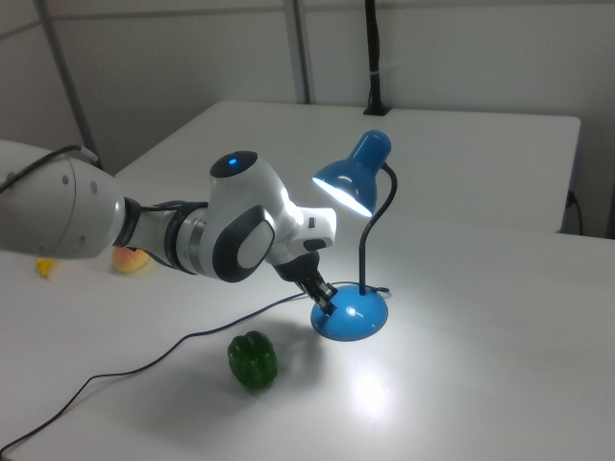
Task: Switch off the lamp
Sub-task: 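Lower the gripper and press the switch on the lamp base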
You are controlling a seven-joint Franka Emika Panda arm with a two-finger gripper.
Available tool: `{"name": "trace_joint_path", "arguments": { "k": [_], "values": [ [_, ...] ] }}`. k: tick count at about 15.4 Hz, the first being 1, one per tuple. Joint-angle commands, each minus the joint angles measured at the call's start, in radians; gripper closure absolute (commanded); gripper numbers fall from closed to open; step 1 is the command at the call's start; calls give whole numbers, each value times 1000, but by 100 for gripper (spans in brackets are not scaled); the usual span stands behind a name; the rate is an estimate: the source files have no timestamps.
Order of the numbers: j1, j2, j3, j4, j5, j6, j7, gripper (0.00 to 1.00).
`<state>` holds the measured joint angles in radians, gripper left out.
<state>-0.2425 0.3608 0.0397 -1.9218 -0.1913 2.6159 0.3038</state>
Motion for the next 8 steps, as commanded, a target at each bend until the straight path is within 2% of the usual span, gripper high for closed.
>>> {"name": "trace_joint_path", "arguments": {
  "k": [1,8],
  "values": [
    [0,24,2,9,-20,45,32,100],
    [2,30,0,4,-20,39,32,100]
  ]
}}
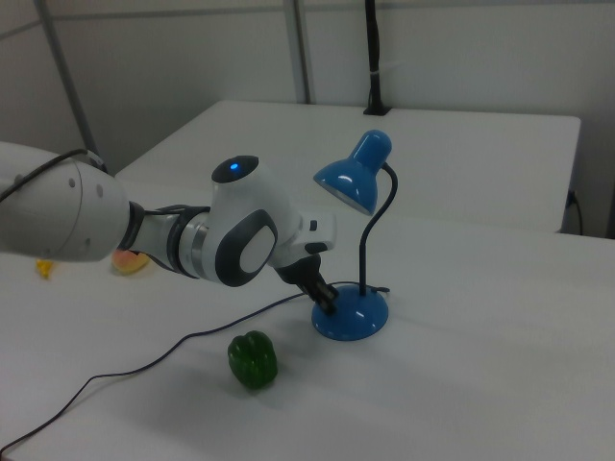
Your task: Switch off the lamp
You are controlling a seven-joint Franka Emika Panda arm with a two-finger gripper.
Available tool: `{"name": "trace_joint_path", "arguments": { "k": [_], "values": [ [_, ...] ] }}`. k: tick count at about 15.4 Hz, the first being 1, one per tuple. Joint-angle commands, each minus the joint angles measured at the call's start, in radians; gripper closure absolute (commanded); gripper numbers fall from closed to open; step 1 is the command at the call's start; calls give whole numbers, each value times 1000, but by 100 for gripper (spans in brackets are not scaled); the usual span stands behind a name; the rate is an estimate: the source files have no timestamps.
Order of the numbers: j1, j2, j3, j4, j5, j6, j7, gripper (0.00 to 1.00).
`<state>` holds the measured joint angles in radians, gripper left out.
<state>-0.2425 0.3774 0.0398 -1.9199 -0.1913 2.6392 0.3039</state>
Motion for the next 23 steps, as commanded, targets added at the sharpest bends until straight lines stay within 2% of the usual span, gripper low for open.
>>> {"name": "trace_joint_path", "arguments": {
  "k": [1,3,9,14,23],
  "values": [
    [2,12,0,-1,-20,13,31,100],
    [0,11,0,-7,-19,4,32,100],
    [6,-18,2,-4,-17,-149,37,100],
    [22,-89,12,-1,-16,-246,70,100],
    [209,-251,14,27,-10,-473,8,100]
  ]
}}
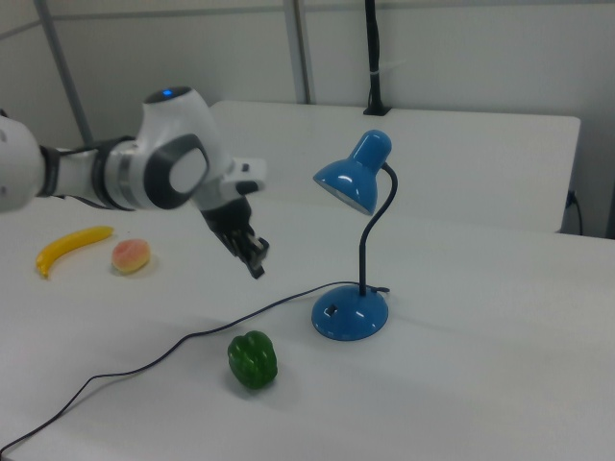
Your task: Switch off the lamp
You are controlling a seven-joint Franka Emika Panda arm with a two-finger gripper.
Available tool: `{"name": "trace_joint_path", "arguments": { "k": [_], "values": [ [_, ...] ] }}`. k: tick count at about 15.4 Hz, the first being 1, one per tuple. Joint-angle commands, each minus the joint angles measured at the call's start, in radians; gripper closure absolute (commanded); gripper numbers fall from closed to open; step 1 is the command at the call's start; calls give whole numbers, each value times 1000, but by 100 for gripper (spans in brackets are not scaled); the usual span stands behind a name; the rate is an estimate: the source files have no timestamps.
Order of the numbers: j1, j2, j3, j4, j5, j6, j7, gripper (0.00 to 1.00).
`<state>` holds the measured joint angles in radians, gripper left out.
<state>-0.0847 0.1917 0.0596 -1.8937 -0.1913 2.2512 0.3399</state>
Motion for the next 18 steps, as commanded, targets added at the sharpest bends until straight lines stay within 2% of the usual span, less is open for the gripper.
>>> {"name": "trace_joint_path", "arguments": {
  "k": [1,5,7,9,13,14,15,16,17,18],
  "values": [
    [66,-75,-6,25,-2,-132,-62,100],
    [111,-89,-6,132,6,-304,-119,100],
    [129,-109,-7,163,47,-387,-203,100],
    [129,-118,-7,203,90,-481,-294,100],
    [123,-127,-20,257,99,-579,-376,99],
    [118,-126,-21,271,102,-597,-400,95],
    [115,-126,-24,283,102,-614,-413,86],
    [111,-123,-26,297,104,-621,-412,69],
    [100,-124,-24,300,108,-619,-403,60],
    [98,-124,-23,300,116,-618,-400,39]
  ]
}}
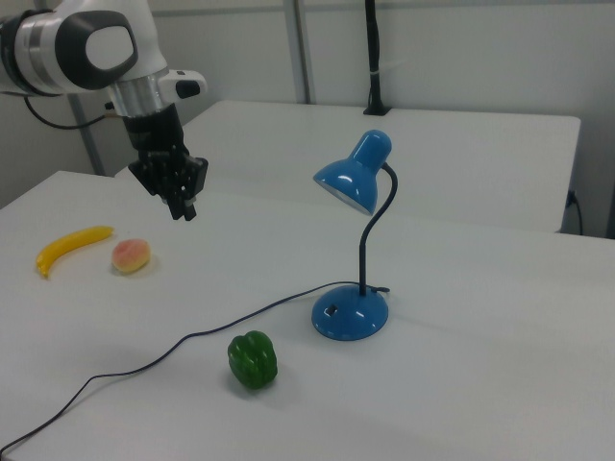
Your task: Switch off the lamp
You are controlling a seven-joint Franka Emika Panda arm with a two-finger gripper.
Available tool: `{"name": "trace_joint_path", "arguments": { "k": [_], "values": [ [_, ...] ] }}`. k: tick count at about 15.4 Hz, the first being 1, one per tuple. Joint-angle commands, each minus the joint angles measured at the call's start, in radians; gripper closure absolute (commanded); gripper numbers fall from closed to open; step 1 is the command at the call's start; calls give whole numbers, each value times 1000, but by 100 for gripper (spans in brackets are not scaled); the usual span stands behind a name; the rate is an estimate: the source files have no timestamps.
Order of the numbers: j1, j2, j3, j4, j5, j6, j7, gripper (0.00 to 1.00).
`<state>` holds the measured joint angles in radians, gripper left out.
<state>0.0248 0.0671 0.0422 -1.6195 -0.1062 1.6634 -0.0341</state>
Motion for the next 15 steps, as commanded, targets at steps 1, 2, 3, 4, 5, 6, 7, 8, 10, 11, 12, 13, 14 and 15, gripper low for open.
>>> {"name": "trace_joint_path", "arguments": {
  "k": [1,2,3,4,5,6,7,8,10,11,12,13,14,15],
  "values": [
    [-10,0,-5,26,31,-30,-24,3],
    [-6,-1,-5,26,29,-30,-24,0],
    [-8,-3,-5,26,29,-33,-24,0],
    [-9,-3,-5,26,29,-34,-23,0],
    [-11,-4,-7,26,29,-34,-23,0],
    [-13,-12,-7,26,29,-34,-23,0],
    [-13,-12,-8,27,29,-33,-21,0],
    [-13,-13,-8,27,29,-33,-21,0],
    [-13,-12,-7,27,29,-34,-21,0],
    [-13,-13,-7,27,29,-34,-21,0],
    [-13,-13,-7,27,29,-36,-21,0],
    [-13,-13,-7,27,29,-36,-21,0],
    [-14,-15,-7,27,29,-37,-21,0],
    [-16,-15,-7,27,29,-37,-20,0]
  ]
}}
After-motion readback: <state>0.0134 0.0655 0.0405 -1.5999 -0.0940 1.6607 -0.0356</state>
